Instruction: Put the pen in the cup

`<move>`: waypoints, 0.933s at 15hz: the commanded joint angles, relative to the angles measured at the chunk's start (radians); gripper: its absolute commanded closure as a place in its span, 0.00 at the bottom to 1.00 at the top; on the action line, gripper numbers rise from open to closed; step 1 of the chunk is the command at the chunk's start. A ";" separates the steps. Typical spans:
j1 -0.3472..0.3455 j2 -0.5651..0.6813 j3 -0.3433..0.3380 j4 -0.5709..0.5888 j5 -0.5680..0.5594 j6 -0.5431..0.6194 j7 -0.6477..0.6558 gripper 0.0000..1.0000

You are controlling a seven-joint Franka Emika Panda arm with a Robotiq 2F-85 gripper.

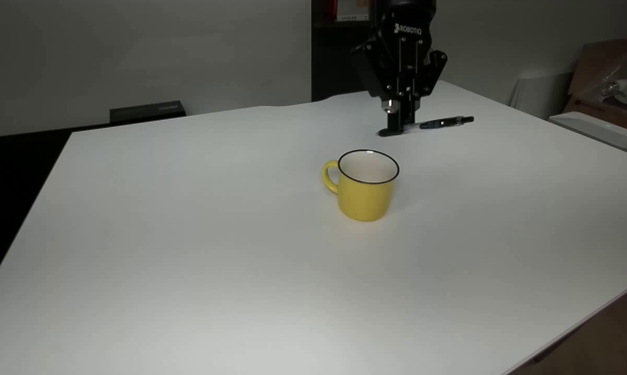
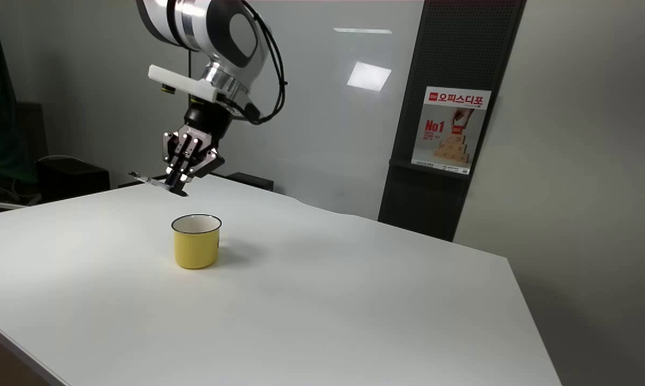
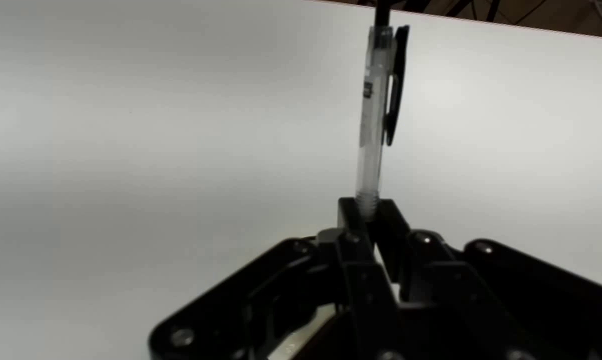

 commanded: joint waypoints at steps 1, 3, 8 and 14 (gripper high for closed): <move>-0.019 0.104 -0.007 0.126 0.057 -0.079 0.059 0.97; -0.028 0.147 -0.010 0.166 0.077 -0.087 0.068 0.97; -0.049 0.239 -0.018 0.249 0.117 -0.087 0.089 0.97; -0.074 0.314 -0.015 0.326 0.190 -0.122 0.131 0.97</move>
